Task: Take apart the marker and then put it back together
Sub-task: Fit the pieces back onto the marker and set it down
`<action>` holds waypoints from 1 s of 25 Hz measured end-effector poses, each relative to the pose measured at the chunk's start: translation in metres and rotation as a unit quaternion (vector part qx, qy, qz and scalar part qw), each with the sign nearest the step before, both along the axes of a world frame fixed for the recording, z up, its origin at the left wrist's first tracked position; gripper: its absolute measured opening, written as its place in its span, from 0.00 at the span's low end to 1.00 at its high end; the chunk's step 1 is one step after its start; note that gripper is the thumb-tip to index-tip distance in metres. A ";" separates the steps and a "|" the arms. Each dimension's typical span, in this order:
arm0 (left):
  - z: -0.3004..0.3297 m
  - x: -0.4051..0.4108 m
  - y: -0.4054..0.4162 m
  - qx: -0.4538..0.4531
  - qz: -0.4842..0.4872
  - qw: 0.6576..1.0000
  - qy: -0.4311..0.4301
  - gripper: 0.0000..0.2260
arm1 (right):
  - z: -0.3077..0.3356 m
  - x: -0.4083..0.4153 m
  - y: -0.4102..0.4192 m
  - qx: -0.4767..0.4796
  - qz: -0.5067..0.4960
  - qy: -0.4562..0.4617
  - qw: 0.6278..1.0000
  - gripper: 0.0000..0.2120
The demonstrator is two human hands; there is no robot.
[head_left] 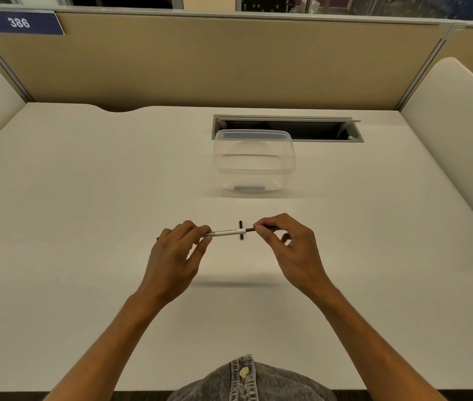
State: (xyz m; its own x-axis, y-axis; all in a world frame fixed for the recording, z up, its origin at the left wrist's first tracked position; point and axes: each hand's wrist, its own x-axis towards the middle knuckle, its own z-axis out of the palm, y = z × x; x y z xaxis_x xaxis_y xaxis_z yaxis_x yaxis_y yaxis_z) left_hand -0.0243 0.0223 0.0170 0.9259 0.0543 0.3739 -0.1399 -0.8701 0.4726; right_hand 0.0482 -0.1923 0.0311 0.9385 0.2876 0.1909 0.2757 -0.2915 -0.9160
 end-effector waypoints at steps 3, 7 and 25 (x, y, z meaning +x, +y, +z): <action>-0.001 0.000 -0.004 -0.029 0.010 1.000 0.000 0.08 | 0.000 -0.001 0.008 0.081 -0.033 0.074 0.993 0.06; -0.006 0.000 -0.009 -0.098 0.033 0.995 -0.001 0.07 | -0.001 -0.004 0.021 0.175 -0.075 0.114 0.975 0.06; -0.016 0.000 -0.008 -0.145 0.051 0.988 -0.001 0.09 | -0.034 0.001 0.045 0.101 -0.136 0.118 0.978 0.11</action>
State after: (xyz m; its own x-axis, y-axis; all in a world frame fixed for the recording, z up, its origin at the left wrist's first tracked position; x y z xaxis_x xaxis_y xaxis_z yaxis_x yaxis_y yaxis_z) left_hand -0.0240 0.0141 0.0010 0.9093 0.2520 0.3312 -0.0604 -0.7076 0.7040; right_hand 0.0497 -0.1469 -0.0025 0.9999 -0.0005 -0.0138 -0.0137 -0.1308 -0.9913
